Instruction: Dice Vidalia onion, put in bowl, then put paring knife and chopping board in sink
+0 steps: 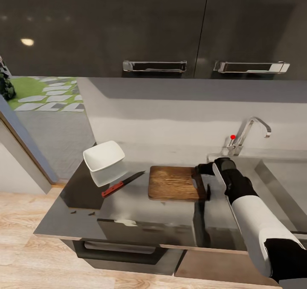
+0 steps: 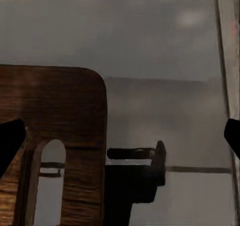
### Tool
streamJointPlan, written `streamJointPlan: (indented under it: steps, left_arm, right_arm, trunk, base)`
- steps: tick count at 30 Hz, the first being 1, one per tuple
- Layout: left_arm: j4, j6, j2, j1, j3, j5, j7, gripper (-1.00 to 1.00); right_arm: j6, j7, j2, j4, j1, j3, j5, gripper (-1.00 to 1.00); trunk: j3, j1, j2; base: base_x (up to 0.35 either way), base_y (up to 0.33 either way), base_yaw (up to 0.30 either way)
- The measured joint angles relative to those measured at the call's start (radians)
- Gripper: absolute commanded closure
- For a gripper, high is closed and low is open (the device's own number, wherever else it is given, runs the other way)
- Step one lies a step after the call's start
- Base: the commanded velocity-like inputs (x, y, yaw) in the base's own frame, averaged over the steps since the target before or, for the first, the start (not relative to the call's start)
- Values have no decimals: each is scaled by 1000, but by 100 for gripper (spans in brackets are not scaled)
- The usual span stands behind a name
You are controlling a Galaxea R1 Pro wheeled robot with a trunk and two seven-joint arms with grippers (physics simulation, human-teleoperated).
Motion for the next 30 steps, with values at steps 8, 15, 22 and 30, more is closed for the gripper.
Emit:
streamJointPlan:
  steps: [8, 15, 22, 30]
  left_arm:
    - [0, 0, 0, 0, 0, 0, 0, -100]
    - [0, 0, 0, 0, 0, 0, 0, -100]
    - [0, 0, 0, 0, 0, 0, 0, -100]
    - [0, 0, 0, 0, 0, 0, 0, -100]
  right_arm:
    - [146, 1, 2, -215, 0, 1, -1, -100]
    - [159, 1, 4, -243, 0, 2, -1, -100]
    - [159, 0, 5, -239, 0, 3, -1, -100]
    - [159, -1, 6, -232, 1, 3, -1, -100]
  trunk:
    - [0, 0, 0]
    - [0, 0, 0]
    - [0, 0, 0]
    - [0, 1, 0]
  base:
    - [0, 0, 0]
    - [-2, 0, 0]
    - [-83, 0, 0]
    - [-259, 0, 0]
